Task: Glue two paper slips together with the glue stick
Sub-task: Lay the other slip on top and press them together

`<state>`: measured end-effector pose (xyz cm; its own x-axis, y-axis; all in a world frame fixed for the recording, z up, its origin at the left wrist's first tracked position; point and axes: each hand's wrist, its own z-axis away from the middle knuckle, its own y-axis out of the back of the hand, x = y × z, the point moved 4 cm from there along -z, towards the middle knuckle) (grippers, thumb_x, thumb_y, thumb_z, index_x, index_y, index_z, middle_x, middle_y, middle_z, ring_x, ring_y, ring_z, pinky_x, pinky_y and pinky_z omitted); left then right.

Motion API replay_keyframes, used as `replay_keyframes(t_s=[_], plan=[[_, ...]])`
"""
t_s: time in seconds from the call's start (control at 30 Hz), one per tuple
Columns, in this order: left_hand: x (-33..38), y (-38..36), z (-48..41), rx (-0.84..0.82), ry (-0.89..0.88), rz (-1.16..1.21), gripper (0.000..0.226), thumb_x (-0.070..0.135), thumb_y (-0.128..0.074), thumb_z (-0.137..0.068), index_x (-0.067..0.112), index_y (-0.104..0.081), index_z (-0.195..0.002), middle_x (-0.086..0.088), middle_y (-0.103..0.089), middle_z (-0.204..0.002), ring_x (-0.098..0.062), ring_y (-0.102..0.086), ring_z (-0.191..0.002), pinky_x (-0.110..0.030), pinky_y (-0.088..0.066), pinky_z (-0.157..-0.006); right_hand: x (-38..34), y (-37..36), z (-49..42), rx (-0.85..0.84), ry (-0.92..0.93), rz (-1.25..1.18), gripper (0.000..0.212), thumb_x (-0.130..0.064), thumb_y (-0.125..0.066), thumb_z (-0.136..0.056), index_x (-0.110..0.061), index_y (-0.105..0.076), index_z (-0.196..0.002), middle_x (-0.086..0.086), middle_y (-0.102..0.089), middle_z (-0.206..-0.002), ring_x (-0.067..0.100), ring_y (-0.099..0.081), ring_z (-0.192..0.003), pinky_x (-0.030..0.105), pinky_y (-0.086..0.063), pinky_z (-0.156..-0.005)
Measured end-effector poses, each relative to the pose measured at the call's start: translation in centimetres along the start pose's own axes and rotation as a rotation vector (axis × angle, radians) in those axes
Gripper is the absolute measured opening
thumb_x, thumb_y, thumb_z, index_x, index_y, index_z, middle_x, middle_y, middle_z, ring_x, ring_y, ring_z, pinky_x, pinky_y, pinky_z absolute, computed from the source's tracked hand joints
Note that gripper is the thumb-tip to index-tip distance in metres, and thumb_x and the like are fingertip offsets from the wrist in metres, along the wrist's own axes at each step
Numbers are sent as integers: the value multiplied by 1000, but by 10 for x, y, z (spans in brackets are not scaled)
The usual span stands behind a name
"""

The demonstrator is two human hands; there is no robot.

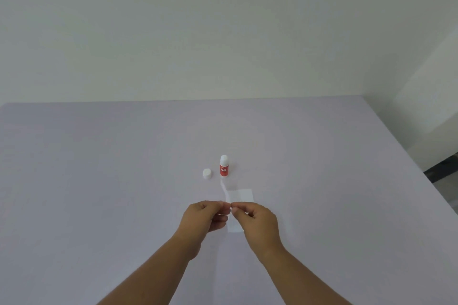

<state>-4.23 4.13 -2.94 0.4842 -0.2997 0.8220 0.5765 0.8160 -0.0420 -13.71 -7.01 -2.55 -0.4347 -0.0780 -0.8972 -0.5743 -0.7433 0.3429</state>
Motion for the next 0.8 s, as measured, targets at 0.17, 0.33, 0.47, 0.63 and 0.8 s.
replay_keyframes(t_s=[0.17, 0.33, 0.47, 0.63, 0.8], plan=[[0, -6, 1, 3, 9, -20, 44, 28, -42, -97, 6, -78, -83, -13, -76, -88, -27, -70, -88, -27, -58, -74, 7, 4, 1, 2, -46, -64, 13, -33, -68, -80, -42, -70, -70, -23, -71, -77, -7, -63, -80, 13, -46, -74], [-3, -12, -2, 44, 3, -93, 38, 32, -46, -96, 13, -77, -86, -4, -74, -92, -20, -66, -86, -25, -53, -74, 19, 14, -4, 77, -122, -98, 23, -26, -67, -81, -38, -65, -62, -20, -68, -75, -1, -63, -76, 14, -46, -67], [-6, -2, -11, 230, -30, -252, 9, 30, -63, -85, 23, -67, -90, 6, -67, -93, -19, -63, -88, -27, -47, -72, 33, 23, -10, 92, -282, -269, 4, -21, -68, -79, -23, -72, -78, -9, -70, -81, 7, -61, -76, 25, -47, -75], [-18, -4, -23, 133, 50, -264, 9, 17, -65, -82, 11, -70, -79, -1, -64, -67, -16, -55, -59, -24, -47, -60, 48, 31, -17, 93, -364, -279, 11, -19, -67, -81, -13, -72, -88, -3, -64, -72, 8, -51, -62, 28, -43, -69], [-22, -7, -33, 160, 60, -364, 19, 19, -63, -81, 10, -66, -65, 5, -58, -54, -9, -50, -47, -15, -40, -47, 58, 34, -27, 101, -319, -81, 6, -24, -67, -80, -19, -69, -78, -6, -68, -78, 8, -60, -72, 22, -46, -63]])
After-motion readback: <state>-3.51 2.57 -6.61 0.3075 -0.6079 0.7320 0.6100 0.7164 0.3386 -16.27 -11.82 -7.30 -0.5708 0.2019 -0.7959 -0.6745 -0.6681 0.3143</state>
